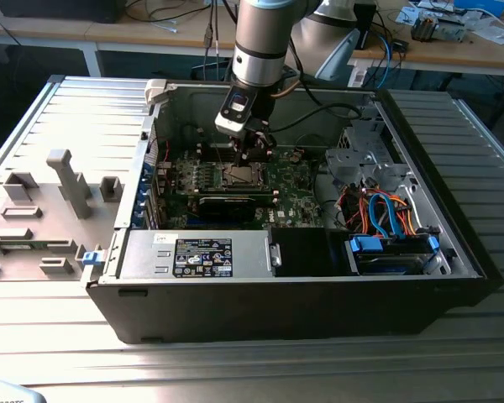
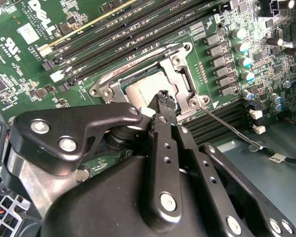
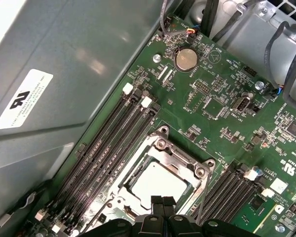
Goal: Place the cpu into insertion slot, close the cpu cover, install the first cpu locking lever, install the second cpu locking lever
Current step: 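Install the first cpu locking lever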
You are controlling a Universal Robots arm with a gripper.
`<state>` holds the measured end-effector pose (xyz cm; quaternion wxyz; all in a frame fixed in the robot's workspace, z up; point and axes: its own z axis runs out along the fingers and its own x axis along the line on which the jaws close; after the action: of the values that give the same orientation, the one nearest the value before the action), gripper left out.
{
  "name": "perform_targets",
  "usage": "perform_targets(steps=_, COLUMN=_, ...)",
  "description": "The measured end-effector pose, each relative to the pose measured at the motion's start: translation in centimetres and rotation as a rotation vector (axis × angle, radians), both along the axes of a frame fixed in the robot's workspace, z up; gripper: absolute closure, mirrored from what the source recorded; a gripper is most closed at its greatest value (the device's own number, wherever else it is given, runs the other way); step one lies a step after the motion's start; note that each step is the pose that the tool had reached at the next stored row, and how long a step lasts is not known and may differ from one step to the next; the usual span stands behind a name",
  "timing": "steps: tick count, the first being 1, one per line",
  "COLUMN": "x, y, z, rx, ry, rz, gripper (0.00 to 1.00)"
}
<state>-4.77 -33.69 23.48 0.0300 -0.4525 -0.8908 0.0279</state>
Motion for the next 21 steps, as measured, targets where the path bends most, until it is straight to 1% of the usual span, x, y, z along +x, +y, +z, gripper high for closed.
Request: perform_targets(steps=21, x=0.0, y=0.0, z=0.0, rx=0.0, ry=-0.0001, rz=0.032, gripper=0.89)
